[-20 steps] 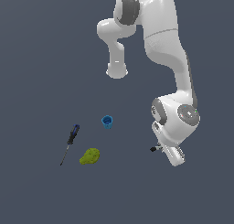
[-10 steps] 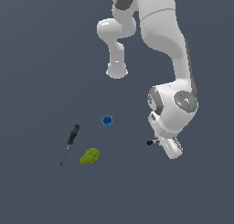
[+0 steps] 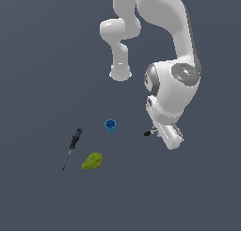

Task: Pick up a designated object from a clutter of objects.

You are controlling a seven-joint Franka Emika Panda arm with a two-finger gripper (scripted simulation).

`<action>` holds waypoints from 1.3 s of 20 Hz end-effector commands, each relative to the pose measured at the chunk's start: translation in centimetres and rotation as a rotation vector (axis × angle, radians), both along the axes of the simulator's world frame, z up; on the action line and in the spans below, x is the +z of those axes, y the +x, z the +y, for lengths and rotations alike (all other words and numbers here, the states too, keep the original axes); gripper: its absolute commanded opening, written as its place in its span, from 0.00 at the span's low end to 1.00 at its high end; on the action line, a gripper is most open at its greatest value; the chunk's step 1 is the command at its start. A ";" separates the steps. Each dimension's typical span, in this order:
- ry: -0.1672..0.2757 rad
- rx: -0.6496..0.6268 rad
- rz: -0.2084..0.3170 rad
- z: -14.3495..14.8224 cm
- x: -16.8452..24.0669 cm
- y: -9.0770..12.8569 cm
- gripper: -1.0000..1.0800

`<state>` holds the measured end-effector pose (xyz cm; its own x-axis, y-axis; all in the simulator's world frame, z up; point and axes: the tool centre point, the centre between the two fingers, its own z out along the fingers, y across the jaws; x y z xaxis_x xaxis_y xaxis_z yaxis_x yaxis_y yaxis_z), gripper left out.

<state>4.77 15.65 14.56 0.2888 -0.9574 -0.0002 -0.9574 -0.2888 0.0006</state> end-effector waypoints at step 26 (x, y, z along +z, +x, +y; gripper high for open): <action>0.001 0.000 0.000 -12.3 24.3 -7.1 0.00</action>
<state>-2.06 3.80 37.97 0.2880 -0.9576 -0.0014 -0.9576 -0.2879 -0.0013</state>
